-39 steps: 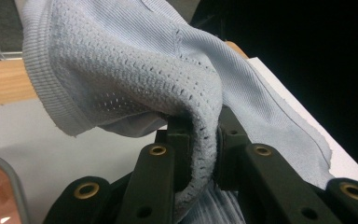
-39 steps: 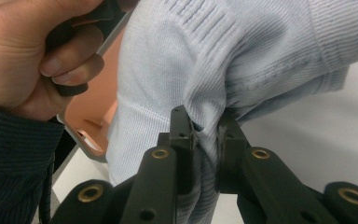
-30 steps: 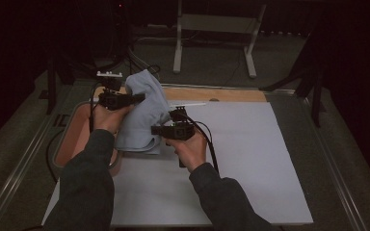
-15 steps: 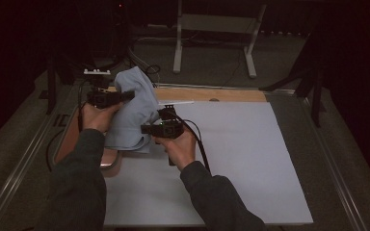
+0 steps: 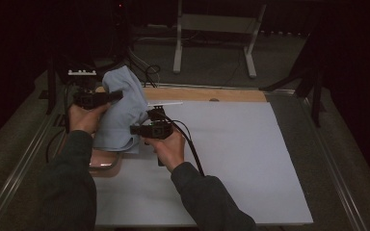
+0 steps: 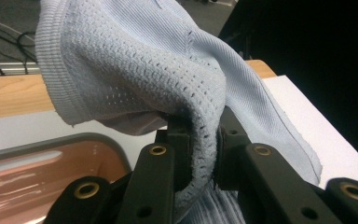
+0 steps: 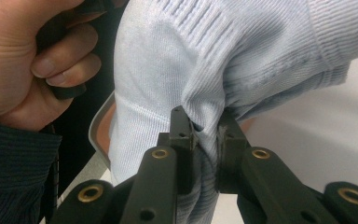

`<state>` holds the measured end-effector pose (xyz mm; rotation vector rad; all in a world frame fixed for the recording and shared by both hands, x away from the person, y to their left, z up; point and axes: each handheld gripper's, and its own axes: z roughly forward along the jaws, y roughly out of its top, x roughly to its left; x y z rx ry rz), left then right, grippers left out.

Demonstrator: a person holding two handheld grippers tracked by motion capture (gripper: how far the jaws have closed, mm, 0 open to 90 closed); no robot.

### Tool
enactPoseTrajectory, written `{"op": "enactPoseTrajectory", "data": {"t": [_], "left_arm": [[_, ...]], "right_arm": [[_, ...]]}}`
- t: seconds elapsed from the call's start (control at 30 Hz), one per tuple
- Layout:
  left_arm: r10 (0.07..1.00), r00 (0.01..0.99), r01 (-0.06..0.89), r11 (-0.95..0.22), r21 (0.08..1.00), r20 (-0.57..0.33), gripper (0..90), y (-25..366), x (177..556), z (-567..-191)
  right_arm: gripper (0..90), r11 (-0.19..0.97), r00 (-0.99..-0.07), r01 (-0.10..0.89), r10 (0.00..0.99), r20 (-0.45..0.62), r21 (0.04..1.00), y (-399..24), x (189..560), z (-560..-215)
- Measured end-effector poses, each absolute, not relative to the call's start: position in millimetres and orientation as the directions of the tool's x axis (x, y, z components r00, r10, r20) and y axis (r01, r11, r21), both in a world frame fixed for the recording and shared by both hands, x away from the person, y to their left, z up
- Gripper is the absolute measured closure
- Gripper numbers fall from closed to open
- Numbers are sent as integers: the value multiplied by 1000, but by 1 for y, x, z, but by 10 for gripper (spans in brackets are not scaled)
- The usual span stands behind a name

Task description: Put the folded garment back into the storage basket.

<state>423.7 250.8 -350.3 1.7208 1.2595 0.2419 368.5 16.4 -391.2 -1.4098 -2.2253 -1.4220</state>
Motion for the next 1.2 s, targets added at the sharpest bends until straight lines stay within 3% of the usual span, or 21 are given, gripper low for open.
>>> {"op": "enactPoseTrajectory", "data": {"t": [1.2], "left_arm": [[855, 396, 634, 9, 774, -334, 806, 282, 412, -348]], "right_arm": [[809, 135, -563, 764, 618, 549, 631, 63, 363, -397]]}}
